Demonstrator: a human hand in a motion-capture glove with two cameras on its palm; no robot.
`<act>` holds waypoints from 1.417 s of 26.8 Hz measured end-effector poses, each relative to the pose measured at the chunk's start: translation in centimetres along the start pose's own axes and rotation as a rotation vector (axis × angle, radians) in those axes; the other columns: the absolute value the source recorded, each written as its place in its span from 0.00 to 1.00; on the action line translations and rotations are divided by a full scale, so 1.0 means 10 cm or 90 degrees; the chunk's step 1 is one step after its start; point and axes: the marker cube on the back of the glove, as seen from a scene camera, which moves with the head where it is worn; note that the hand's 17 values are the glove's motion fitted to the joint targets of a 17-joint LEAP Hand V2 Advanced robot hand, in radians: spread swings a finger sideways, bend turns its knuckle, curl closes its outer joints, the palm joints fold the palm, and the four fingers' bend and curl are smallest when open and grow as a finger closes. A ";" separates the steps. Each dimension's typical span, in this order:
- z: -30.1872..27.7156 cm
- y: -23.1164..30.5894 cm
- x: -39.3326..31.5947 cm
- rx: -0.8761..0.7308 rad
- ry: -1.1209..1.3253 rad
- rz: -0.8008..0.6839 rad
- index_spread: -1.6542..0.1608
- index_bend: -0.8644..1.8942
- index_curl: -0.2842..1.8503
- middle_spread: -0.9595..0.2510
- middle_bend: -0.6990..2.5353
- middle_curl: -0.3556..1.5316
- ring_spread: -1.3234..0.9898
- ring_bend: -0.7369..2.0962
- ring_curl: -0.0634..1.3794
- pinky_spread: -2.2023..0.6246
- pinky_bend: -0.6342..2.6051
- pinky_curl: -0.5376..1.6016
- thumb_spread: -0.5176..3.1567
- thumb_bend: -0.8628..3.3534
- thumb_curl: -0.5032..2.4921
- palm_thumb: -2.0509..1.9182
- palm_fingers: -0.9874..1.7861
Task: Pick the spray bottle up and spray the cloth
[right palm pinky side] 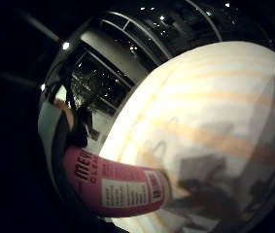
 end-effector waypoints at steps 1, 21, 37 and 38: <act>0.00 0.03 0.02 -0.012 0.003 0.008 0.83 0.46 0.39 0.73 0.38 0.45 0.53 0.49 0.36 0.71 0.33 0.46 0.22 0.20 0.43 0.75 0.82; -0.33 0.58 -0.31 -0.245 0.217 0.110 0.83 0.29 0.31 0.79 0.28 0.41 0.57 0.43 0.33 0.79 0.37 0.46 0.34 0.20 0.42 0.74 0.50; -1.43 1.48 -0.89 -0.234 0.278 -0.142 0.80 0.37 0.27 0.84 0.28 0.39 0.61 0.39 0.26 0.84 0.36 0.43 0.40 0.20 0.39 0.73 0.39; -1.48 1.52 -0.90 -0.233 0.281 -0.149 0.79 0.38 0.27 0.84 0.28 0.39 0.62 0.39 0.26 0.84 0.35 0.43 0.40 0.20 0.39 0.73 0.39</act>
